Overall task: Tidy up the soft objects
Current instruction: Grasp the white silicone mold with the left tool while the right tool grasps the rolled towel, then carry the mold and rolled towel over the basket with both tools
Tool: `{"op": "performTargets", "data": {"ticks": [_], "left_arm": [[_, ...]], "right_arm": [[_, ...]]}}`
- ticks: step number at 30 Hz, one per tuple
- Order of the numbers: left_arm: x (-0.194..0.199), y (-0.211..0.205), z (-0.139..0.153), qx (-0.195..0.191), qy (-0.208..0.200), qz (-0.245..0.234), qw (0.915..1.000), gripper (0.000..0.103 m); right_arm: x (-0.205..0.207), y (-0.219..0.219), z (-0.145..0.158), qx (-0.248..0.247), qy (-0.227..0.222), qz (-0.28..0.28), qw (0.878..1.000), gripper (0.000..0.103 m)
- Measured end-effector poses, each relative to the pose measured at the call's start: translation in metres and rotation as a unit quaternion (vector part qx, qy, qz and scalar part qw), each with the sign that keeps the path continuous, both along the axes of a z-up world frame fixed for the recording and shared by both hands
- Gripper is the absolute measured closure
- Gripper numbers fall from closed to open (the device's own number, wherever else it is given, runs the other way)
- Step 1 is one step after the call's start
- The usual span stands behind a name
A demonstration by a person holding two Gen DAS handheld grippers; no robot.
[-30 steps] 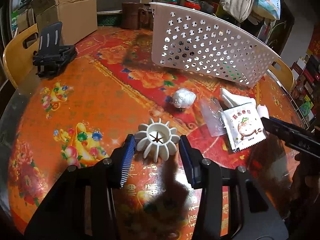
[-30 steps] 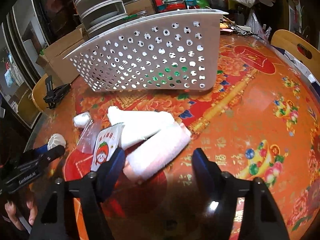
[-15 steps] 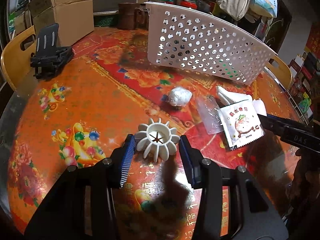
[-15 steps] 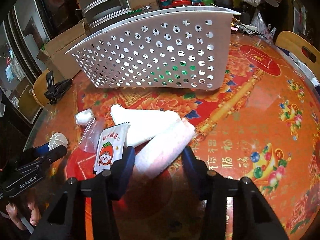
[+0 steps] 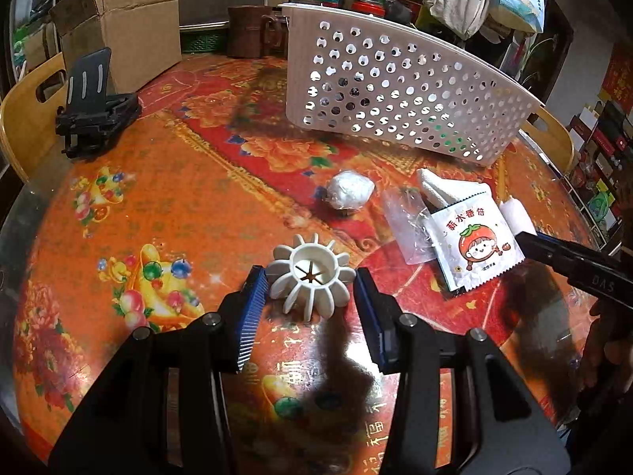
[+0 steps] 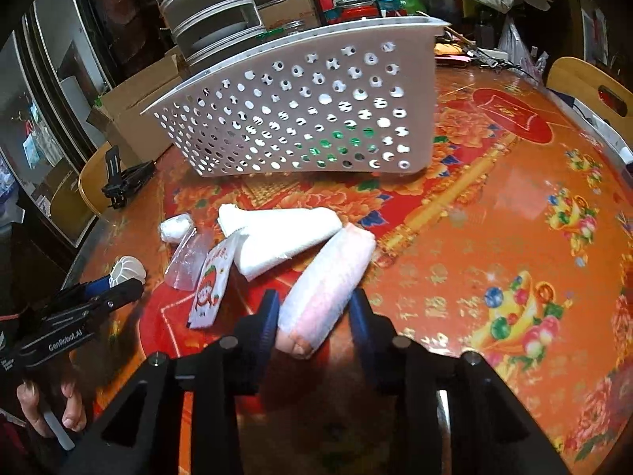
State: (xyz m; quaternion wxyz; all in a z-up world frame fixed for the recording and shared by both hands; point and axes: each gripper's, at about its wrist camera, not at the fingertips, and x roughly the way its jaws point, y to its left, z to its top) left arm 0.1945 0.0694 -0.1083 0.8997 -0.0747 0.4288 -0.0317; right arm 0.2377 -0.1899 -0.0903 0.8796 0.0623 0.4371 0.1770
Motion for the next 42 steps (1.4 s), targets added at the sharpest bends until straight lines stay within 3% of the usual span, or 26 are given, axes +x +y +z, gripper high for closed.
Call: {"op": "performTargets", "data": {"ticks": [14,21,23,34,42], "left_arm": [[-0.002,0.001,0.0,0.003,-0.002,0.007,1.0,0.061],[-0.014,-0.005,0.011,0.032,-0.032,0.027,0.9986,0.061],[-0.016,-0.007,0.015,0.022,-0.032,0.027,0.9989,0.061],[-0.023,-0.033,0.065,0.038,-0.07,0.0,0.9968,0.061],[-0.01,-0.041,0.111,0.038,-0.094,-0.023,0.9945,0.061]], "right_arm": [[-0.031,-0.031,0.01,0.041,-0.037,-0.006,0.998,0.071],[-0.045,-0.046,0.016,0.052,-0.051,-0.007,0.997,0.071],[-0.046,-0.05,0.018,0.054,-0.055,-0.008,0.997,0.071],[-0.054,-0.047,0.048,0.04,-0.091,0.009,0.995,0.071],[-0.043,-0.036,0.1,0.015,-0.123,0.034,0.992,0.071]]}}
